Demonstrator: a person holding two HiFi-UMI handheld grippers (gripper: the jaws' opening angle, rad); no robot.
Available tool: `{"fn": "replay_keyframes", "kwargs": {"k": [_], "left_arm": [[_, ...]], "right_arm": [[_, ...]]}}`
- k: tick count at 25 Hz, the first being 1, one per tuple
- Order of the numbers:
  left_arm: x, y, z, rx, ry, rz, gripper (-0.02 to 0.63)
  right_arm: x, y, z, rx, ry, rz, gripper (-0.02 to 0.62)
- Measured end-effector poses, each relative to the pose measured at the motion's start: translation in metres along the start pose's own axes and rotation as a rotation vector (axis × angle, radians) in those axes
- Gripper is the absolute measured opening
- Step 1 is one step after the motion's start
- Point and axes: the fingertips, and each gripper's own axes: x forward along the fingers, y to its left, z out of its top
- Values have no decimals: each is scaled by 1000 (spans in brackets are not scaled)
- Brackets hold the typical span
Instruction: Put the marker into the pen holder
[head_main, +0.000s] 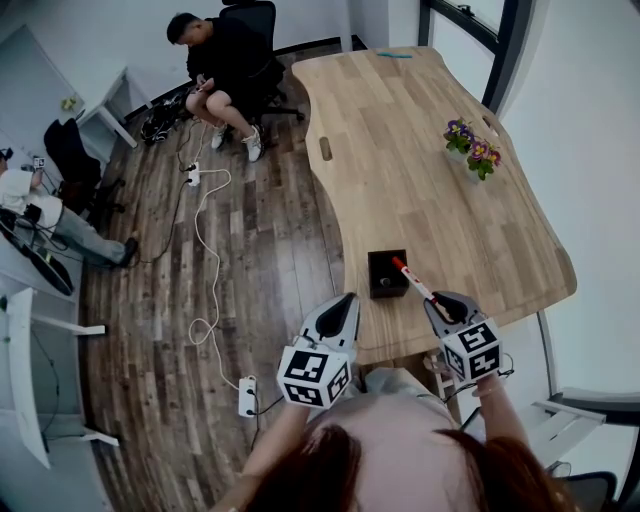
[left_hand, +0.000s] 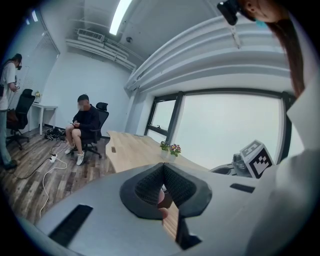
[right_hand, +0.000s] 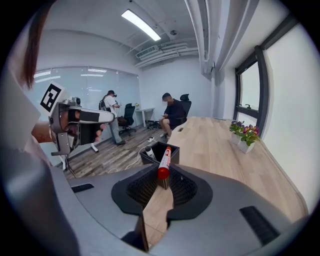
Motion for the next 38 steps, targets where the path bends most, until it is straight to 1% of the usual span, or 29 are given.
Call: {"fn": "replay_keyframes", "kwargs": {"k": [16,38], "left_arm": [[-11,19,0,-10,3,42,0],[-21,46,0,-26,7,130,0]], "right_arm": [[19,4,6,27,-6,14,60],[58,6,8,17,7,59,60]]}}
